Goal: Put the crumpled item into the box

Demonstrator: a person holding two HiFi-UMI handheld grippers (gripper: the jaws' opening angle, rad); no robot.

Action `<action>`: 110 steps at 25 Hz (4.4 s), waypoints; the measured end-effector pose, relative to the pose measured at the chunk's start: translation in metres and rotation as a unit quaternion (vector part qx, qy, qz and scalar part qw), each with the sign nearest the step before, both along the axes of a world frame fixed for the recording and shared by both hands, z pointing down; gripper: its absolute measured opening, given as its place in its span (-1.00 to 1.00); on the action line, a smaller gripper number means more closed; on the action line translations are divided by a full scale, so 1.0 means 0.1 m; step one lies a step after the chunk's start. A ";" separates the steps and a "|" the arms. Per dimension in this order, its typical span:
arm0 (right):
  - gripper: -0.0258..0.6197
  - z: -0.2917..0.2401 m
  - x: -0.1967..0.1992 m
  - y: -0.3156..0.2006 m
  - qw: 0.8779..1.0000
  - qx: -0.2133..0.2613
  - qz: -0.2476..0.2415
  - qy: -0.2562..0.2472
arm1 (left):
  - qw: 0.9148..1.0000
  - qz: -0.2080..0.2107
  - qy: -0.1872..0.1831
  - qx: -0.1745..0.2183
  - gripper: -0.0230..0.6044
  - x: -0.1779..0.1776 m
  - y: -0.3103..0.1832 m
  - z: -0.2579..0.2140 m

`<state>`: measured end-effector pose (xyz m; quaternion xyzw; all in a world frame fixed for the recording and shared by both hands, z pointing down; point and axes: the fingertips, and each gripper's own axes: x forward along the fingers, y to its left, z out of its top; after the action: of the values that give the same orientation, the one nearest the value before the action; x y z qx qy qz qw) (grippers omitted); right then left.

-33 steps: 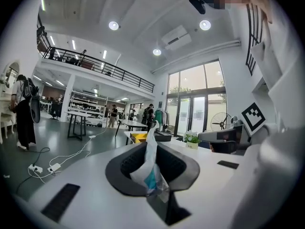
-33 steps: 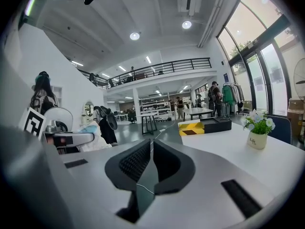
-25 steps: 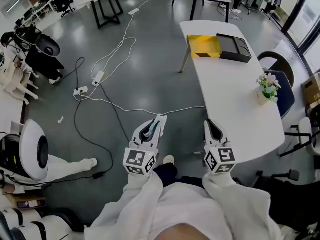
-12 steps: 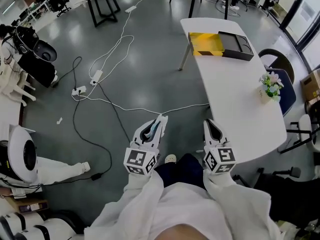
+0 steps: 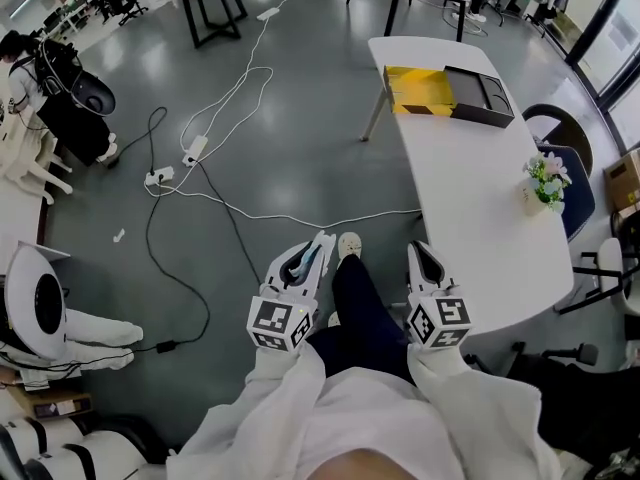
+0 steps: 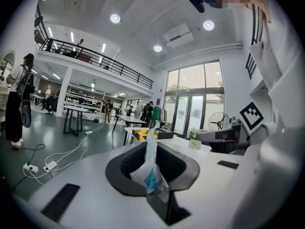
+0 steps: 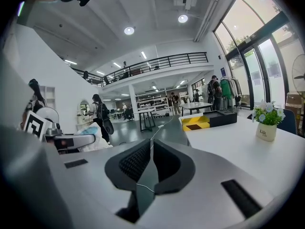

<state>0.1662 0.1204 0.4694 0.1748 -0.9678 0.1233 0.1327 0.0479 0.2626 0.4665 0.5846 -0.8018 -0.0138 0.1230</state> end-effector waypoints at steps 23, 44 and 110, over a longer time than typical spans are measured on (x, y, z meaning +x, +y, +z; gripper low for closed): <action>-0.79 -0.14 -1.29 -1.36 1.000 0.002 0.003 -0.025 | 1.000 0.000 -0.016 0.013 -0.75 -1.30 -1.30 -0.15; -0.79 0.03 -2.20 -2.04 0.999 -0.021 -0.019 -0.018 | 1.000 -0.027 0.004 0.003 -0.75 -2.05 -1.85 0.03; -0.79 0.09 -3.66 -4.20 0.963 -0.034 0.267 -0.031 | 0.962 0.273 0.003 0.003 -0.75 -4.19 -4.93 -0.02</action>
<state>-0.1996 -0.2997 0.4780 0.4181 -0.8850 0.1924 0.0707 -0.3711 -0.2308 0.4645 0.7819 -0.6110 0.0159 0.1227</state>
